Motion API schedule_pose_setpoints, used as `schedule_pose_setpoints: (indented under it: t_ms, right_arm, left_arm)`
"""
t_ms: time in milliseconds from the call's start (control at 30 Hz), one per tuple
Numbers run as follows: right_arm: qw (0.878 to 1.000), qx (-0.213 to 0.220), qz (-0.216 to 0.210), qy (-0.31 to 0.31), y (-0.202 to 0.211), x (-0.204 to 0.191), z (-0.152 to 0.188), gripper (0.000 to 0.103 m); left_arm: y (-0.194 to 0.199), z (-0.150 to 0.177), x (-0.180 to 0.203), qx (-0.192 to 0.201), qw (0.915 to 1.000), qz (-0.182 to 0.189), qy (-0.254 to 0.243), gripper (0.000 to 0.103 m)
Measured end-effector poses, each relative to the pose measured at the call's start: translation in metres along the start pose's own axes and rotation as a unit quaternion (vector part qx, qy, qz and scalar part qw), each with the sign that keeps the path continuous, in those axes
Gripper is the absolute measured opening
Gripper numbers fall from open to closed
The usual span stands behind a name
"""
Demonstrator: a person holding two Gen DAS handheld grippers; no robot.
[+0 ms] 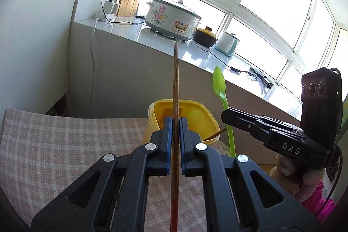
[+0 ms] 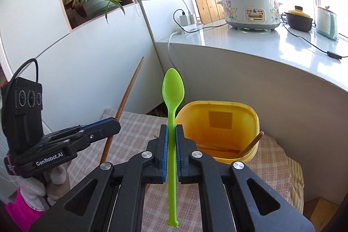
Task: Organize utensils
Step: 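Carry the chopstick over the yellow container with left gripper while right gripper carries the green spoon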
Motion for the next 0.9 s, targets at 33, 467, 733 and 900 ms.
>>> schedule_pose_setpoints:
  t_ms: [33,467,733,900]
  right_arm:
    - [1.0,0.005,0.002,0.0,0.002,0.002,-0.004,0.005]
    - [0.999,0.054,0.004,-0.001,0.015,0.023,-0.06,0.005]
    - [0.997,0.066,0.03,-0.007,0.006,0.051,-0.085,0.005]
    - [0.997,0.059,0.042,-0.02,-0.009,0.074,-0.089,0.005]
  left_arm:
    - [-0.003,-0.004,0.003,0.002,1.0,0.003,-0.001,0.005]
    - [-0.052,-0.037,0.034,0.009,0.9996,0.026,-0.004,0.005]
    - [-0.074,-0.046,0.028,0.014,0.9997,0.02,0.011,0.005]
    - [-0.085,-0.053,0.029,0.02,0.9997,0.012,0.01,0.005]
Point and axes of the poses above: each gripper's, at about its wrist camera, not at the fingertips, and y roughly against the way its jaws point, x to its right, z to its underside, the point moved 9 cm from there along -y, roughly the way its jaws point, and after that the axes turned 2 degrees about -y, right-handed, at the moved point
